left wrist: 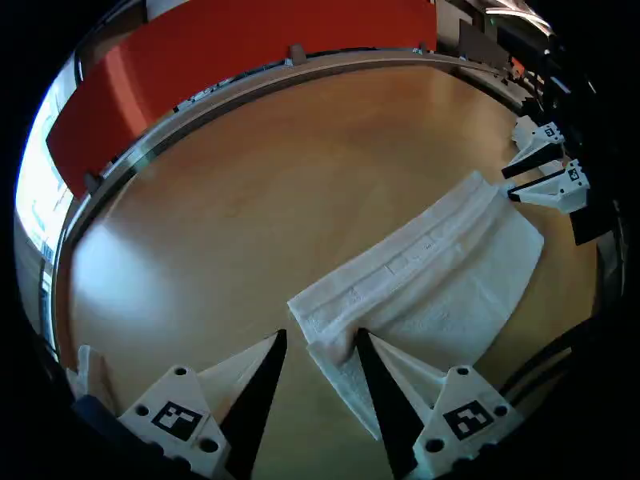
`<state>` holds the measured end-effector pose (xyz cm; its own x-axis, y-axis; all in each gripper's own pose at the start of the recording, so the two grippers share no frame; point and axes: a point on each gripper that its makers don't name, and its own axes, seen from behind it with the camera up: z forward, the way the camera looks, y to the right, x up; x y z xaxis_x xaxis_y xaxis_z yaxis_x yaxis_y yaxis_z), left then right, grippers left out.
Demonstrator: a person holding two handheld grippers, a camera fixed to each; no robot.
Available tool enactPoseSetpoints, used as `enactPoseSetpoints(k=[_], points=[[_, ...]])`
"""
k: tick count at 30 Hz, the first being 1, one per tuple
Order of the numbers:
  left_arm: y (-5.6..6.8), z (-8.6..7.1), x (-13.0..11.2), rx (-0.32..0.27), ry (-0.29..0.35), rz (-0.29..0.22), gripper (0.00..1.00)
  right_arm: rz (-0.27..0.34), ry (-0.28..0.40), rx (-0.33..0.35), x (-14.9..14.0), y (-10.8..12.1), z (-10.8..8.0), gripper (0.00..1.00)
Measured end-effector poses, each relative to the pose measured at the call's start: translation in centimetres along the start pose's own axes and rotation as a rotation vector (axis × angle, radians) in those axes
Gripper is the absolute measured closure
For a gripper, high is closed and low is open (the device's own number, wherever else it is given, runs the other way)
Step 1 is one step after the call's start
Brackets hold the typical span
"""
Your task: Fold towel
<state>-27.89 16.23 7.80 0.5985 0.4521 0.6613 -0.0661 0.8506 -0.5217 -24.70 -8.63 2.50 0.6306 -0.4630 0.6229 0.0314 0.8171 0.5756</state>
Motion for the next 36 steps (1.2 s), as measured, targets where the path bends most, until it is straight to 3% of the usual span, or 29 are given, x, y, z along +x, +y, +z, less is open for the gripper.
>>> enactPoseSetpoints(k=[7,9,15,26,36], points=[[-1.5,-0.4,0.6,0.037,0.017,-0.024,0.20,0.029,0.016,-0.031,0.9,0.9,0.1,0.35],[-1.9,-0.6,0.8,0.046,0.023,-0.027,0.09,0.035,0.023,-0.036,1.2,1.1,0.1,0.33],[-2.2,-1.3,0.9,0.051,0.036,-0.033,0.07,0.037,0.033,-0.045,1.5,1.3,-0.2,0.17],[-2.2,-2.5,-0.1,0.043,0.041,-0.074,0.07,0.039,0.049,-0.041,1.5,0.4,-1.2,0.16],[-0.9,-4.3,-3.6,0.037,0.021,-0.114,0.07,0.040,0.050,-0.031,-0.5,-1.9,-3.4,0.16]])
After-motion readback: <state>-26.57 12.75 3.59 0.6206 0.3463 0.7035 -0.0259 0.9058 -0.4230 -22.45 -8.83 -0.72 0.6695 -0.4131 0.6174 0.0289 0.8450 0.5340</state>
